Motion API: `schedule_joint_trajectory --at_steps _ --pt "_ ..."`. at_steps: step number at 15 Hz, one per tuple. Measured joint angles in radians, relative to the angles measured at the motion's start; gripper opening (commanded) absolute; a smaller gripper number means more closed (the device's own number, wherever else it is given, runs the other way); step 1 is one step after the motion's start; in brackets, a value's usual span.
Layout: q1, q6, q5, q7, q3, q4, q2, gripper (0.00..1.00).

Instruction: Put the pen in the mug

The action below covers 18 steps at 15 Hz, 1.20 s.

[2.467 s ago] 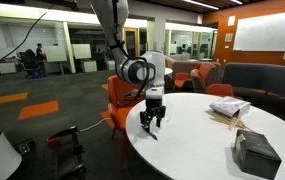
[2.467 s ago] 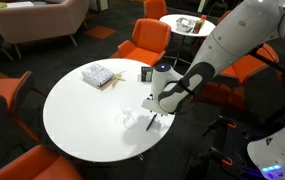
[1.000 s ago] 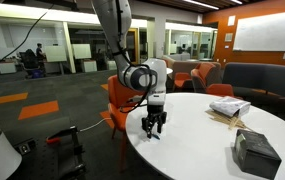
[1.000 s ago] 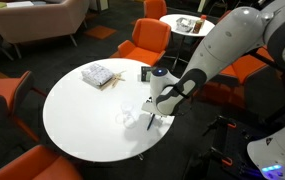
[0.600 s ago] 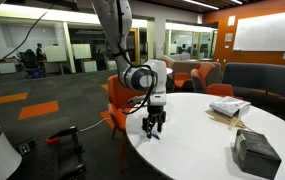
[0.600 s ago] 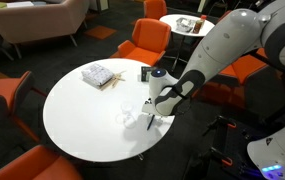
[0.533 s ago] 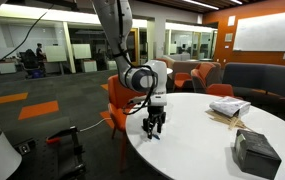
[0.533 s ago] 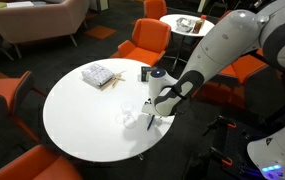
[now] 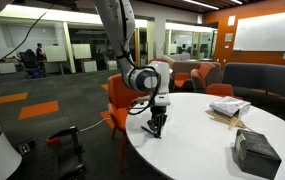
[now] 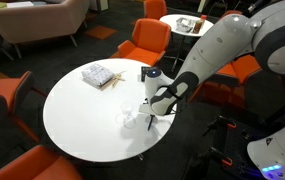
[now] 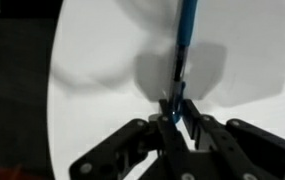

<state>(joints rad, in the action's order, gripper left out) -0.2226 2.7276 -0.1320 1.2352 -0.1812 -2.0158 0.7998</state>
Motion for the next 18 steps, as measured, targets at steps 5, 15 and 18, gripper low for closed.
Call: schedule_joint_trajectory --at_steps 5,15,18 --pt "0.000 -0.005 0.000 0.000 -0.001 0.006 0.002 0.02" --pt "-0.224 -0.115 0.186 0.171 -0.256 -0.004 -0.146 0.02" --pt "-0.291 -0.183 0.344 0.312 -0.315 0.005 -0.196 0.02"
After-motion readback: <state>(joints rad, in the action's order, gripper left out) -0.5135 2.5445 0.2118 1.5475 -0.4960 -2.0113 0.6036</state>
